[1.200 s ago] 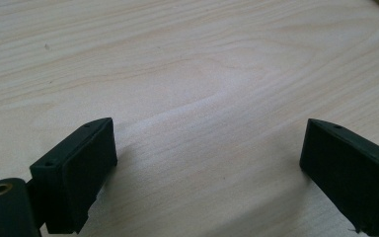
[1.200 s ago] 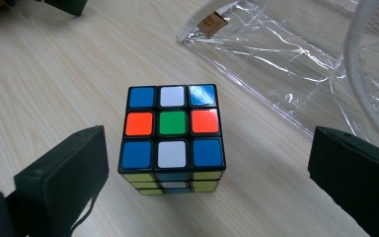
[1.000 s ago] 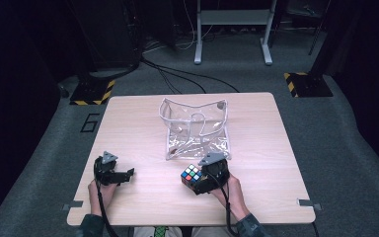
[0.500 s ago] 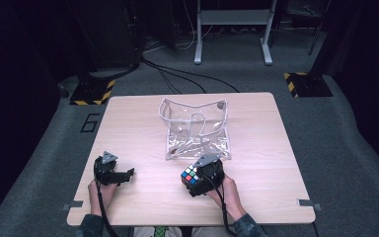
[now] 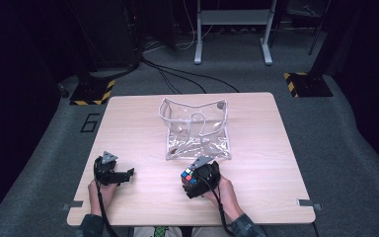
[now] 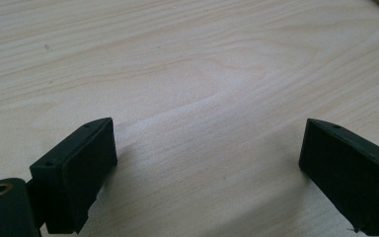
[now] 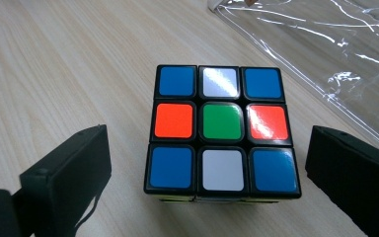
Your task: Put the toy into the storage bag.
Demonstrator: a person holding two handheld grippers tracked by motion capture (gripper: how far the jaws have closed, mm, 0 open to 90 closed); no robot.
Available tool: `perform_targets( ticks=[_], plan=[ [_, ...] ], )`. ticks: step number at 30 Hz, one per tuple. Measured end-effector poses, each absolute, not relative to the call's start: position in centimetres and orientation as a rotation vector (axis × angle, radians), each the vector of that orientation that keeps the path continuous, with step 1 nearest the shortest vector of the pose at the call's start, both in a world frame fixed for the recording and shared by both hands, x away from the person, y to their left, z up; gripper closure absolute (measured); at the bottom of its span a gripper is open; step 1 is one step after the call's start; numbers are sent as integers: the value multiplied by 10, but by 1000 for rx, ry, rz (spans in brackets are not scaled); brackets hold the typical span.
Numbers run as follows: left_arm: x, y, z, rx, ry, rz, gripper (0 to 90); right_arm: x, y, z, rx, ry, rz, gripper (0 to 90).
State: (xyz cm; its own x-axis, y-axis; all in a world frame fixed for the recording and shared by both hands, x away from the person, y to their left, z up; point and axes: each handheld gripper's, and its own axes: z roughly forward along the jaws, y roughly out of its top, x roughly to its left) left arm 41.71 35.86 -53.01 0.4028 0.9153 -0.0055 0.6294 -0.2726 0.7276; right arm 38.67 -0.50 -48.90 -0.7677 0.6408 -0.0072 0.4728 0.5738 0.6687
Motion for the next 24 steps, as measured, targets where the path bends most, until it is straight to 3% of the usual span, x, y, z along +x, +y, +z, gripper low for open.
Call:
perform_targets(
  ticks=[3,5,14,24],
  plan=[
    [417,359,-530,2007,1314,561,72,387,-4,-491,923,2567,970,64],
    [417,359,-530,2007,1314,561,72,386,-4,-492,925,2559,972,142],
    [417,359,-530,2007,1314,561,72,386,-5,-492,944,2555,953,327],
    [417,359,-530,2007,1314,561,72,387,-5,-491,929,2568,951,333]
  ],
)
